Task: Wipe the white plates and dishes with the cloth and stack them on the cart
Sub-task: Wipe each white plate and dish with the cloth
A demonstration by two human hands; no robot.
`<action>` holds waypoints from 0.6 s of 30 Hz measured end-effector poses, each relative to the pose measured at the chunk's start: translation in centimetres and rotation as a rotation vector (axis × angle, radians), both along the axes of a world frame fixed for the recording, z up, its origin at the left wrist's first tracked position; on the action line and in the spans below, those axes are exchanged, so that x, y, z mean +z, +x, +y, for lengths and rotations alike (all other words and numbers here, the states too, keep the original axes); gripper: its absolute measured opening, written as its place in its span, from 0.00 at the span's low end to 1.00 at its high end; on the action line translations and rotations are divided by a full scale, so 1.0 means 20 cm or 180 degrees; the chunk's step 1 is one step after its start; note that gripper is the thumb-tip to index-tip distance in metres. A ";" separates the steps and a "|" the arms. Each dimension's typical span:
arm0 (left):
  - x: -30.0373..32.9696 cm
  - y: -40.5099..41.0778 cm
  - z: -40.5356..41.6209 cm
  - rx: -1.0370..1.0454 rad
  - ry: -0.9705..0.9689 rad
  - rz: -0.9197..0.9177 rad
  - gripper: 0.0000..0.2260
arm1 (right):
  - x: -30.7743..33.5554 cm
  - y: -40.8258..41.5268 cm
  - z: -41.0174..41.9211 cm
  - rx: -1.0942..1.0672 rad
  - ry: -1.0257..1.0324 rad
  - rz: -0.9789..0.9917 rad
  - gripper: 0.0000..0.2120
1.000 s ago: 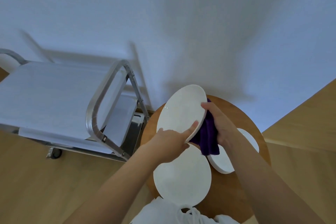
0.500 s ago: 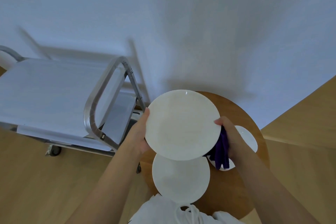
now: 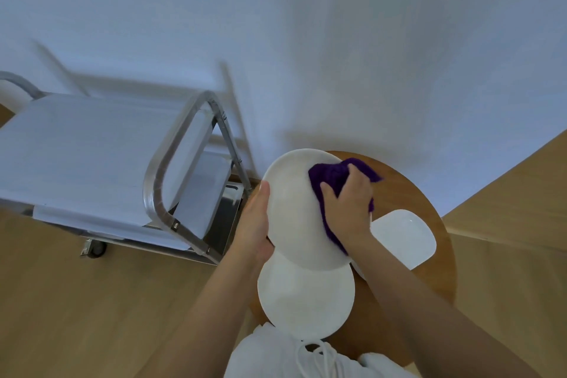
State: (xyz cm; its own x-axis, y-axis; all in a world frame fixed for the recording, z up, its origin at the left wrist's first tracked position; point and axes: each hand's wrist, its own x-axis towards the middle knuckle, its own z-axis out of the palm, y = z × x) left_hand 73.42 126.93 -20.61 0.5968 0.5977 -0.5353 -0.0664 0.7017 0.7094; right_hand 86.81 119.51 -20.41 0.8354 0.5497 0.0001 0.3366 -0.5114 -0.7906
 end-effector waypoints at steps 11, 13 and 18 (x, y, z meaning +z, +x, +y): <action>-0.01 -0.01 0.01 0.0310 -0.0058 0.0533 0.22 | -0.09 -0.26 -0.11 0.1595 0.0103 -0.0148 0.20; -0.03 -0.02 0.03 0.0243 -0.0204 0.0455 0.24 | -0.15 -0.24 -0.20 0.1678 -0.0045 0.0147 0.19; -0.12 -0.08 -0.01 -0.0145 -0.0178 0.0300 0.28 | -0.31 -0.14 -0.36 0.1573 -0.0659 -0.0070 0.15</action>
